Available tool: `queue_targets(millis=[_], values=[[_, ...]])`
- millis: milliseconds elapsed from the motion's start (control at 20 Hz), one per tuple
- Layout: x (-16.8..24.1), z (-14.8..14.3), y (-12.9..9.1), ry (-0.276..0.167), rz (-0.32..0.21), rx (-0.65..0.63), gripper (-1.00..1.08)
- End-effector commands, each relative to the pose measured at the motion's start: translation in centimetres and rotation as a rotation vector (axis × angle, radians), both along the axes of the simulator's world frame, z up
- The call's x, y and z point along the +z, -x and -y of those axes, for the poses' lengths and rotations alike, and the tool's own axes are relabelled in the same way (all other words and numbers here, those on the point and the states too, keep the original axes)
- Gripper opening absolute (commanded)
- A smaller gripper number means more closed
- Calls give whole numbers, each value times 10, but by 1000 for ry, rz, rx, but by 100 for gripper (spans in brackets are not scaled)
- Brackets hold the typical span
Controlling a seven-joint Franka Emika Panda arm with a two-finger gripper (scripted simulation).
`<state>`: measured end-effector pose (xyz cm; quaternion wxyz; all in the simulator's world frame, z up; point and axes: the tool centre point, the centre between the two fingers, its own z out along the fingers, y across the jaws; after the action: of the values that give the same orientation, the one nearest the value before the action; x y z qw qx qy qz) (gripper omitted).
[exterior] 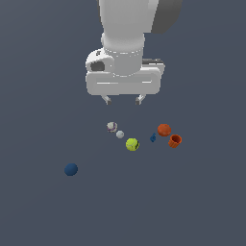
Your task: Pick up a designated object from a clutter of objects.
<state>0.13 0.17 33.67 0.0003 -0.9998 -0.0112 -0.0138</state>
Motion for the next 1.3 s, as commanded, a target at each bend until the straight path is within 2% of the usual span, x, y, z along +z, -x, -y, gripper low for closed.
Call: queue_targets(millis=[0, 750, 1250], values=[[0, 0, 0, 0, 0, 0, 100], [8, -4, -1, -19, 10, 28, 100], [-15, 20, -27, -20, 6, 54, 100]])
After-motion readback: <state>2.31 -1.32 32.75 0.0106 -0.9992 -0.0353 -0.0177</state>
